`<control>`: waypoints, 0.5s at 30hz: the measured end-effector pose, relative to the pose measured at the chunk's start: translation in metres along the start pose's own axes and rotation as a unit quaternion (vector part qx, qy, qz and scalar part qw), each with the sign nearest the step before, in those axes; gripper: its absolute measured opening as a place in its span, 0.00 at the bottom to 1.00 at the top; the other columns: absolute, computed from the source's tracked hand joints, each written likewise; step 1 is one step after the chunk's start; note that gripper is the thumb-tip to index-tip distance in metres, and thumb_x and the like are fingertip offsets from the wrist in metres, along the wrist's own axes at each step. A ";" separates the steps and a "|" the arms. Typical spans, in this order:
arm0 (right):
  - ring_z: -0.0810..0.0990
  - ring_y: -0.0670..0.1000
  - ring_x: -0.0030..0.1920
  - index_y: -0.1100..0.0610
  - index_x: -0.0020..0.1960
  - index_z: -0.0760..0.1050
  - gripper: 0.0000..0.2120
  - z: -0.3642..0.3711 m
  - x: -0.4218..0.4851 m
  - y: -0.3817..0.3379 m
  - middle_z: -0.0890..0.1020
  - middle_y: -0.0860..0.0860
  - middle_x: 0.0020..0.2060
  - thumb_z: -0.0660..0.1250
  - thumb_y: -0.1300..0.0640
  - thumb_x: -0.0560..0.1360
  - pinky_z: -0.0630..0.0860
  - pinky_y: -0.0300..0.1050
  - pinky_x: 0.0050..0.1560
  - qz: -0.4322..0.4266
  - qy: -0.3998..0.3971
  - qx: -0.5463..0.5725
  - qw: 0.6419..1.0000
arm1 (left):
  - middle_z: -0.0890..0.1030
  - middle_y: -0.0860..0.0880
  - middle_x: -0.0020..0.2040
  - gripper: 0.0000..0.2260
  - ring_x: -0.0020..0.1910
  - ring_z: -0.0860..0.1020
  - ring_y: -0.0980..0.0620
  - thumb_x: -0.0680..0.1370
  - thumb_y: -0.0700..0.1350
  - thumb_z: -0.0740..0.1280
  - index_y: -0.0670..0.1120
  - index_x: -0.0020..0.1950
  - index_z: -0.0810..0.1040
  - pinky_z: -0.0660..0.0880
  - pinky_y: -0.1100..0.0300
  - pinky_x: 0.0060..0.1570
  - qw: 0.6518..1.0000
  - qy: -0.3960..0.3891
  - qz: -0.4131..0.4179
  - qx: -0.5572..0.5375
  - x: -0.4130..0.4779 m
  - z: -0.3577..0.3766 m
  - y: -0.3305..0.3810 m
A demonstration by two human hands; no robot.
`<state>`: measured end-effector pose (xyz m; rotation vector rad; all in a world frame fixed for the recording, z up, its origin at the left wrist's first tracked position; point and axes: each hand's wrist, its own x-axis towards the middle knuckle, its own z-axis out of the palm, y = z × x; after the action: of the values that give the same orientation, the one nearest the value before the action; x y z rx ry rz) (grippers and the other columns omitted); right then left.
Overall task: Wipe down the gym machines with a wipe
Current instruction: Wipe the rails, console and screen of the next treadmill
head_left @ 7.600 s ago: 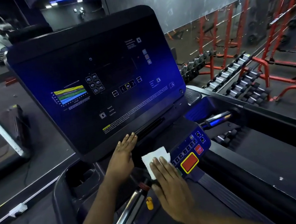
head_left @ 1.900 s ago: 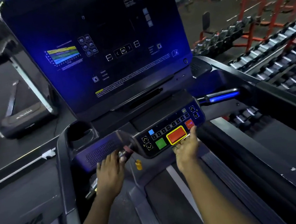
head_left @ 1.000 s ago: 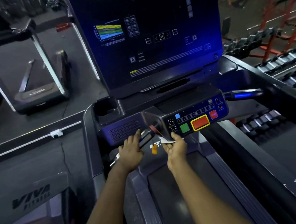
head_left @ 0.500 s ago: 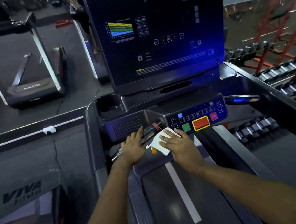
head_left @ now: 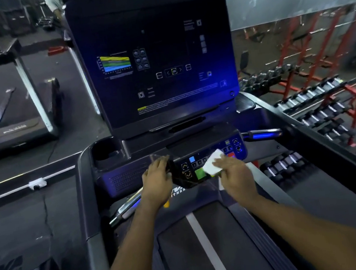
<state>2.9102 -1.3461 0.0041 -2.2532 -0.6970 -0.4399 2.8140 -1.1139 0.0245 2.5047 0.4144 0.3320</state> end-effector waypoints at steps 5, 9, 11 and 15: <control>0.80 0.68 0.54 0.60 0.61 0.82 0.17 -0.036 0.043 0.026 0.83 0.68 0.51 0.61 0.66 0.77 0.76 0.56 0.53 0.359 0.111 0.003 0.927 | 0.72 0.49 0.74 0.24 0.74 0.68 0.48 0.80 0.43 0.66 0.48 0.76 0.69 0.58 0.46 0.77 0.998 -0.024 0.064 0.008 0.029 0.026 0.038; 0.80 0.67 0.56 0.66 0.59 0.80 0.14 -0.035 0.062 0.056 0.82 0.69 0.53 0.61 0.61 0.81 0.74 0.54 0.53 0.418 0.011 0.066 0.906 | 0.71 0.53 0.75 0.21 0.75 0.66 0.54 0.83 0.49 0.63 0.51 0.76 0.69 0.45 0.48 0.78 0.996 -0.022 0.043 0.071 0.044 0.044 0.058; 0.79 0.65 0.59 0.67 0.61 0.79 0.15 -0.028 0.067 0.059 0.82 0.67 0.56 0.59 0.60 0.83 0.72 0.52 0.56 0.407 -0.048 0.102 0.906 | 0.73 0.51 0.74 0.20 0.74 0.68 0.52 0.83 0.51 0.61 0.49 0.75 0.71 0.51 0.49 0.77 0.995 -0.021 0.050 0.082 0.052 0.049 0.063; 0.78 0.65 0.62 0.66 0.62 0.78 0.14 -0.036 0.092 0.077 0.81 0.65 0.59 0.60 0.61 0.80 0.73 0.51 0.58 0.377 -0.116 0.043 0.918 | 0.80 0.49 0.65 0.17 0.64 0.75 0.45 0.83 0.52 0.60 0.47 0.68 0.78 0.72 0.50 0.64 0.998 -0.003 0.025 0.056 0.075 0.061 0.079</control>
<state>3.0260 -1.3857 0.0323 -2.2978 0.0808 0.2359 2.9201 -1.1791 0.0322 2.6283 0.3784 0.3282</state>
